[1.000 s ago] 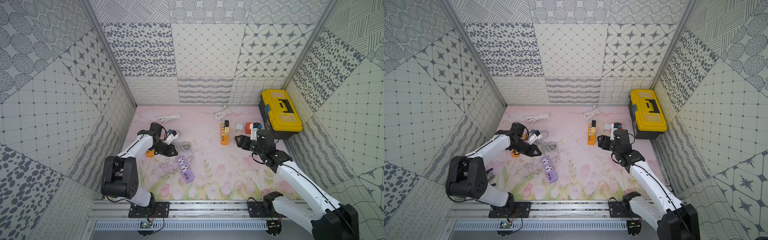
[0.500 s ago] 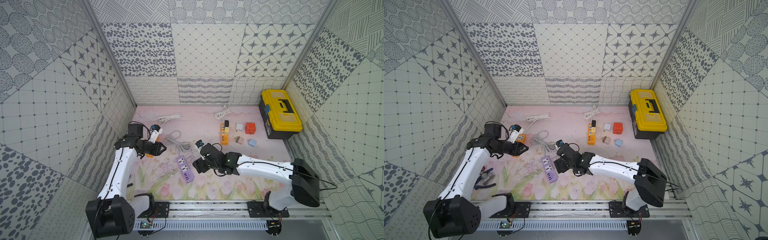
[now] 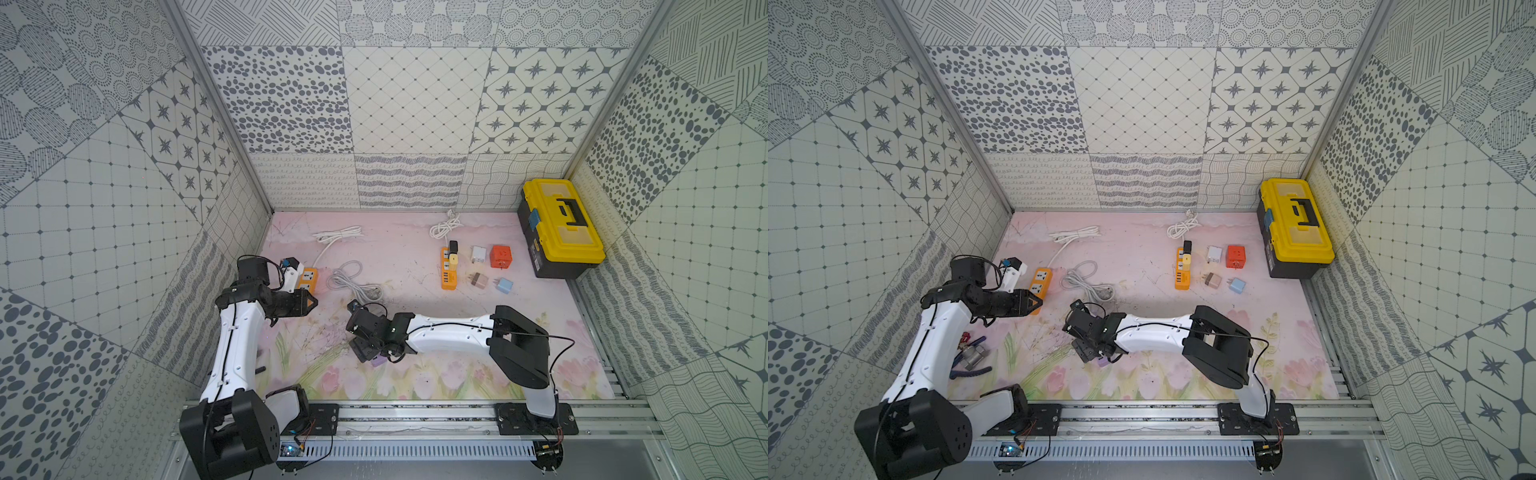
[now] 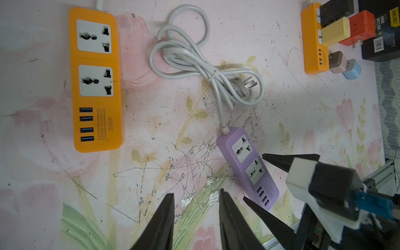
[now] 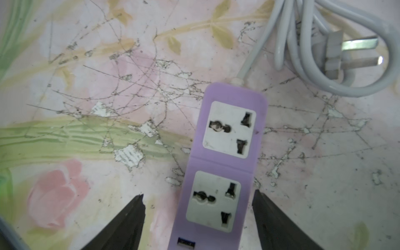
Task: Pull the plug off the socket
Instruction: Move the socket to the center of the board.
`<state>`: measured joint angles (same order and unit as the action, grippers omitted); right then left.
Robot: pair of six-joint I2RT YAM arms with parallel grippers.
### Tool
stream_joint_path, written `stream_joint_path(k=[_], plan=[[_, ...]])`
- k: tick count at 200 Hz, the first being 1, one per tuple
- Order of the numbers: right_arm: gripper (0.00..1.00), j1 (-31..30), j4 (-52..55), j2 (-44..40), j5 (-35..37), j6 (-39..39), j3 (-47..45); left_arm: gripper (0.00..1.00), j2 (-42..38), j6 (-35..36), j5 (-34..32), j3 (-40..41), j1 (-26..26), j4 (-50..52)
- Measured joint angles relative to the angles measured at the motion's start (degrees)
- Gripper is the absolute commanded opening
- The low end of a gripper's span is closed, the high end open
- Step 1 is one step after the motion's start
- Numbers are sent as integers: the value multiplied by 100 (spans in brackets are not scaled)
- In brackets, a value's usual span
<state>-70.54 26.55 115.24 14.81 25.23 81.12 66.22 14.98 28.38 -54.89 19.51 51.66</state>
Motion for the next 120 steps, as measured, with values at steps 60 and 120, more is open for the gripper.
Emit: stream_joint_path(k=[60,120], plan=[[52,195,-118,444,39,234,262,37,-48,-4,2,35,9,-2],[29,772,-470,380,0,1016,105,37,-72,-2,7,59,9,-2]])
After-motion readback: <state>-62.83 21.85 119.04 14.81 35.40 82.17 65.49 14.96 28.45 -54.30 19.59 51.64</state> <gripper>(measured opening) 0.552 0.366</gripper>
